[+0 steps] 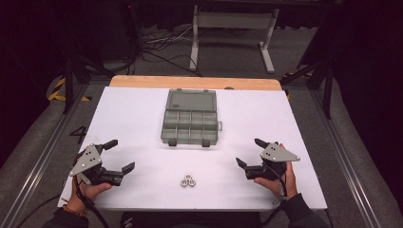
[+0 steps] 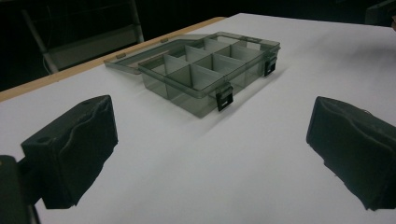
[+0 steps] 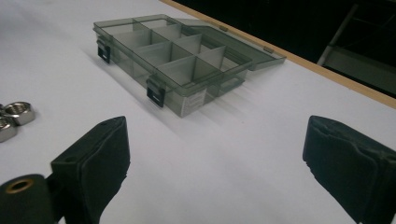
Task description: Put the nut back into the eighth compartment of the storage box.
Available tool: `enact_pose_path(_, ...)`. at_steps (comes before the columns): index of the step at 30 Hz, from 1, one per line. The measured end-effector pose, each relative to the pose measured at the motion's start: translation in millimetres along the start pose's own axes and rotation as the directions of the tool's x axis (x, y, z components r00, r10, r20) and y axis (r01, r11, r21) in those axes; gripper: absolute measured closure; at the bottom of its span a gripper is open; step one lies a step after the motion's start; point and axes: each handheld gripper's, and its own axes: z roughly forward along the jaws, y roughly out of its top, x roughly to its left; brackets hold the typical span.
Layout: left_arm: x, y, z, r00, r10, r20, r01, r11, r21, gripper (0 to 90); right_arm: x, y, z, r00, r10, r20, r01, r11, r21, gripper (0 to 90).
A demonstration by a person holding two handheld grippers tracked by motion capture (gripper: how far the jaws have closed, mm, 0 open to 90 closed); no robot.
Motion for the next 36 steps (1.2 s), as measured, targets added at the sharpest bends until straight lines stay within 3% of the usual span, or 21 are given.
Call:
enact_pose_path(3, -0.8, -0.6, -1.5, 1.0000, 0.004, -0.002, -0.004, 1.0000, 0.004, 2.7, 1.9, 8.4, 1.2, 0.9995, -0.022, -0.023, 0.022, 1.000, 0.006, 9.0)
enact_pose_path(8, 1.1, -1.5, -0.8, 0.9999, -0.003, 0.012, 0.003, 1.0000, -0.001, 2.8, 13.5, 29.5, 4.7, 0.9880, -0.071, -0.137, 0.079, 0.995, 0.056, 11.4)
enact_pose_path(12, 0.2, -1.6, -1.4, 0.9998, 0.005, 0.017, -0.005, 1.0000, 0.004, 2.8, 29.2, 41.3, 8.6, 0.9682, -0.103, -0.228, 0.131, 0.985, 0.109, 13.9)
enact_pose_path(16, 0.3, -2.0, -1.3, 0.9999, 0.001, 0.017, -0.001, 1.0000, 0.004, 2.8, 47.9, 49.5, 19.4, 0.9389, -0.154, -0.308, 0.219, 0.957, 0.191, 18.4)
enact_pose_path(17, 0.0, -2.2, -0.7, 0.9997, 0.003, 0.023, -0.003, 1.0000, 0.008, 2.8, 52.1, 51.8, 23.1, 0.9314, -0.154, -0.330, 0.233, 0.948, 0.216, 19.9)
enact_pose_path(18, -0.2, -2.3, -0.3, 0.9996, 0.003, 0.028, -0.004, 1.0000, 0.009, 2.8, 59.0, 54.8, 29.3, 0.9241, -0.166, -0.344, 0.262, 0.931, 0.254, 20.0)
enact_pose_path(22, -1.1, -2.4, 0.5, 0.9996, 0.008, 0.028, -0.008, 0.9999, 0.014, 3.0, 74.8, 61.8, 46.8, 0.8994, -0.172, -0.402, 0.320, 0.885, 0.338, 23.2)
enact_pose_path(23, -0.9, -2.5, 0.7, 0.9997, 0.009, 0.024, -0.009, 0.9998, 0.018, 3.0, 77.9, 62.9, 50.5, 0.8951, -0.170, -0.412, 0.328, 0.877, 0.350, 24.5)
enact_pose_path(24, -0.9, -2.5, 0.7, 0.9997, 0.009, 0.024, -0.009, 0.9998, 0.018, 3.0, 77.9, 62.9, 50.5, 0.8951, -0.170, -0.412, 0.328, 0.877, 0.350, 24.5)
enact_pose_path(25, -0.4, -2.8, 0.8, 0.9997, 0.011, 0.024, -0.011, 0.9998, 0.019, 3.0, 83.6, 65.0, 57.4, 0.8840, -0.176, -0.433, 0.352, 0.860, 0.369, 25.4)
enact_pose_path(26, -0.4, -3.2, 1.2, 0.9997, 0.004, 0.025, -0.005, 0.9997, 0.024, 3.1, 90.4, 67.0, 66.5, 0.8675, -0.175, -0.466, 0.379, 0.839, 0.391, 28.8)
enact_pose_path(27, -0.3, -3.4, 1.5, 0.9997, 0.009, 0.024, -0.010, 0.9996, 0.027, 3.2, 92.4, 67.6, 70.1, 0.8616, -0.175, -0.477, 0.390, 0.829, 0.401, 29.9)
enact_pose_path(28, -0.3, -3.4, 1.5, 0.9997, 0.009, 0.024, -0.010, 0.9996, 0.027, 3.3, 92.4, 67.6, 70.1, 0.8616, -0.175, -0.477, 0.390, 0.829, 0.401, 29.9)
enact_pose_path(30, -0.3, -3.7, 2.4, 0.9995, 0.013, 0.029, -0.014, 0.9994, 0.032, 3.3, 101.1, 68.3, 84.5, 0.8444, -0.151, -0.514, 0.416, 0.790, 0.451, 37.0)
enact_pose_path(31, -0.4, -3.8, 2.6, 0.9993, 0.012, 0.035, -0.013, 0.9994, 0.032, 3.3, 101.1, 68.3, 84.5, 0.8444, -0.151, -0.514, 0.416, 0.790, 0.451, 37.0)
enact_pose_path(32, -1.0, -3.8, 3.0, 0.9989, 0.009, 0.047, -0.010, 0.9994, 0.032, 3.6, 106.1, 69.6, 91.2, 0.8317, -0.144, -0.536, 0.440, 0.760, 0.479, 40.5)
enact_pose_path(33, -1.1, -3.8, 3.1, 0.9988, 0.010, 0.048, -0.012, 0.9994, 0.033, 3.6, 109.0, 70.8, 94.5, 0.8258, -0.150, -0.544, 0.458, 0.741, 0.491, 42.1)
enact_pose_path(34, -1.2, -3.9, 3.5, 0.9988, 0.012, 0.048, -0.014, 0.9993, 0.034, 3.6, 110.9, 71.7, 96.7, 0.8163, -0.148, -0.558, 0.474, 0.725, 0.499, 44.8)
enact_pose_path(35, -0.9, -4.1, 3.6, 0.9988, 0.014, 0.046, -0.015, 0.9992, 0.038, 3.6, 114.0, 72.6, 99.4, 0.8042, -0.148, -0.576, 0.495, 0.702, 0.511, 47.8)
enact_pose_path(36, -0.9, -4.1, 3.6, 0.9988, 0.014, 0.046, -0.015, 0.9992, 0.038, 3.6, 117.0, 73.3, 101.5, 0.7973, -0.155, -0.583, 0.512, 0.686, 0.518, 51.3)
